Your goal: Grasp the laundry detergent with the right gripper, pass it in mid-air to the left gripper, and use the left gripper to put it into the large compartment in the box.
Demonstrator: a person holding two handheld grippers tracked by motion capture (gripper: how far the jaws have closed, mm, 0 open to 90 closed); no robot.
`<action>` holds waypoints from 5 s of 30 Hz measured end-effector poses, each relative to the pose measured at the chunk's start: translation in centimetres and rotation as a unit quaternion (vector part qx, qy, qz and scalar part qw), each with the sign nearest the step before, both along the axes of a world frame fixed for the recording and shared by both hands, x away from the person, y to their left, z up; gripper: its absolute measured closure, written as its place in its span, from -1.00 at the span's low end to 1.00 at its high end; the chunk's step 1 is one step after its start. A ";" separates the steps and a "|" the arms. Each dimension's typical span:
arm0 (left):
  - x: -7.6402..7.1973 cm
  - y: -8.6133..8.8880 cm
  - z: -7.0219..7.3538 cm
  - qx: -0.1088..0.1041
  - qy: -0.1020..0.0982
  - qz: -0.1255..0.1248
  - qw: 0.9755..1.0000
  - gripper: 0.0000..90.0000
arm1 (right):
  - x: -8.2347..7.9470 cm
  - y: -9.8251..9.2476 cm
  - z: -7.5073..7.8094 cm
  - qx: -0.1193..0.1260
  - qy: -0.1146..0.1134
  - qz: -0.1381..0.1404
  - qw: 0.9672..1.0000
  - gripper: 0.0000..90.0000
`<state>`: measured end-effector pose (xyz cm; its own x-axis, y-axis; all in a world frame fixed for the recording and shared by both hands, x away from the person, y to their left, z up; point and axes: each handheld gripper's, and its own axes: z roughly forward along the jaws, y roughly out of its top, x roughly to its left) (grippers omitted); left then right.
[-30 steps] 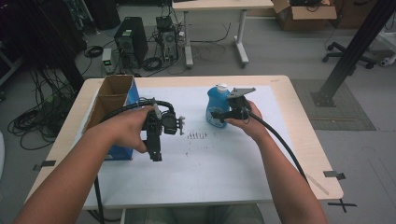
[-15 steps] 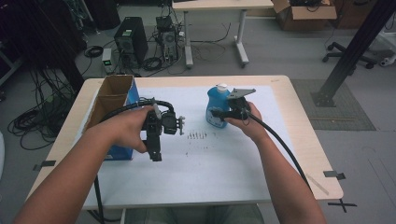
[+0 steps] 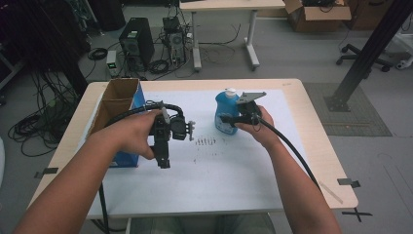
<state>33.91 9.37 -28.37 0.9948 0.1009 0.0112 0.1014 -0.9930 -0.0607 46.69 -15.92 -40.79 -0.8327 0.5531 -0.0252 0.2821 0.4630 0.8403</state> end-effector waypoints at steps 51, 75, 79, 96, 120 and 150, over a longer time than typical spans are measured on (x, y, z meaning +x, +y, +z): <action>0.0 -1.0 2.5 -0.022 -0.012 -0.007 1.000 -1.00 | -11.5 2.1 3.8 0.002 0.003 0.259 0.966 0.02; -0.2 -2.6 2.4 -0.023 -0.005 -0.019 1.000 -1.00 | -12.4 5.0 2.3 0.023 0.007 0.263 0.964 0.02; -0.3 -2.7 2.4 -0.023 -0.003 -0.019 1.000 -1.00 | -12.5 5.7 2.2 0.016 0.005 0.260 0.965 0.01; -0.7 -2.4 2.6 -0.024 -0.005 -0.021 0.999 -1.00 | -13.0 9.0 1.9 0.018 0.008 0.269 0.963 0.01; -0.7 -3.2 2.1 -0.021 -0.007 -0.029 0.999 -1.00 | -13.3 10.1 2.1 0.018 0.004 0.269 0.963 0.01; -0.9 -3.7 1.3 -0.017 -0.009 -0.029 0.999 -0.99 | -13.5 10.6 2.0 0.013 -0.003 0.268 0.963 0.01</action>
<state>32.97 5.64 -27.03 0.9987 0.0445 0.0257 0.0452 -0.9986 -0.0259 33.19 -5.34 -38.81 -0.9988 0.0432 -0.0230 0.0028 0.5197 0.8544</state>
